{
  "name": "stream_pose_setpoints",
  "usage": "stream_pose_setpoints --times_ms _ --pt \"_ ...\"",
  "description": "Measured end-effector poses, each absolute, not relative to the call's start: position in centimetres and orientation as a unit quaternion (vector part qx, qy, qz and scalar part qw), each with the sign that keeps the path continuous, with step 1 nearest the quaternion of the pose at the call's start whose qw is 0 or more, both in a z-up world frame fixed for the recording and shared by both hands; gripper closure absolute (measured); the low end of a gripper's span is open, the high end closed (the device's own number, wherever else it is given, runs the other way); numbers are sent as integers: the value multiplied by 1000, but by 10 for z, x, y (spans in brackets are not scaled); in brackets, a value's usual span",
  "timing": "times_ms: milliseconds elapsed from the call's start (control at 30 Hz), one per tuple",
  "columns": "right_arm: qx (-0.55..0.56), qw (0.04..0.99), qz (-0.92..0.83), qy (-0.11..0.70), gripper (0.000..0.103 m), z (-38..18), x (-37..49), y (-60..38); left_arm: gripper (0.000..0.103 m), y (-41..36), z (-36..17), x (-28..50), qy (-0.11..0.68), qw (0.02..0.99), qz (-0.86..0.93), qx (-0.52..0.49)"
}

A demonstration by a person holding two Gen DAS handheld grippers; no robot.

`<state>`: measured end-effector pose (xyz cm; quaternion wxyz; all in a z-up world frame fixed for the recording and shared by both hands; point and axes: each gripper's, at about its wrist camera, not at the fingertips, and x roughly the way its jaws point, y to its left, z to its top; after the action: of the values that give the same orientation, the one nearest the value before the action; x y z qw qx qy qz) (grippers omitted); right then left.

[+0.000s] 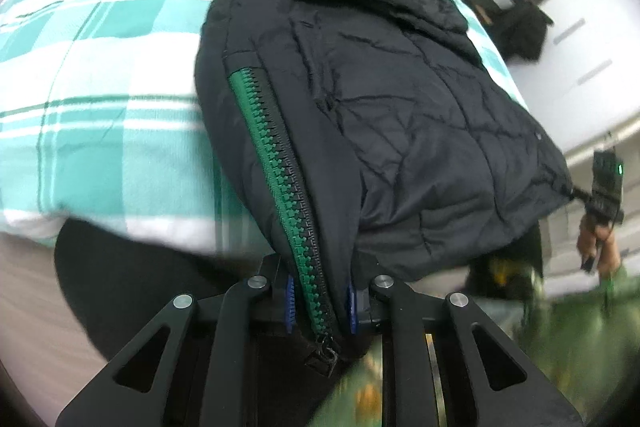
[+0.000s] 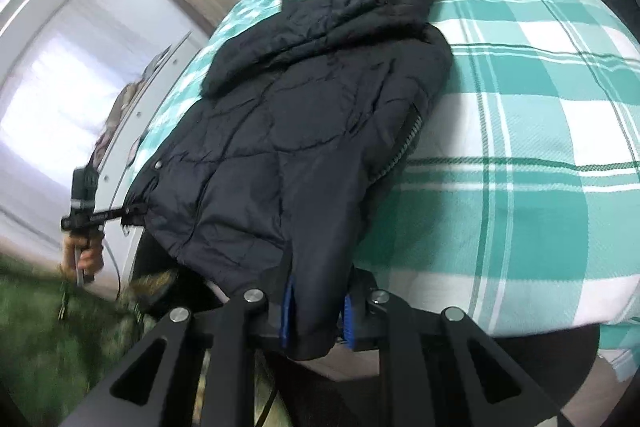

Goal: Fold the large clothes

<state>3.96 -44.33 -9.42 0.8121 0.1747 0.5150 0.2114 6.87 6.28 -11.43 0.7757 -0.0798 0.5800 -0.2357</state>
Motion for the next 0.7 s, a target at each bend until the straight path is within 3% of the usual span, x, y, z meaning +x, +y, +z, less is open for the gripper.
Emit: stream_pose_setpoints --times_ms 167,367,567,700 --pt "219 803 266 485 85 -49 17 -451 86 75 -66 39 559 771 -288 -102" --pt "286 826 293 388 85 -1 41 -470 85 98 11 55 449 822 -304 -172" --pt "297 857 282 311 85 8 123 -483 85 83 32 144 391 852 -276 -212" --pt "316 864 251 303 85 -9 193 -485 85 58 29 210 389 874 -235 -174"
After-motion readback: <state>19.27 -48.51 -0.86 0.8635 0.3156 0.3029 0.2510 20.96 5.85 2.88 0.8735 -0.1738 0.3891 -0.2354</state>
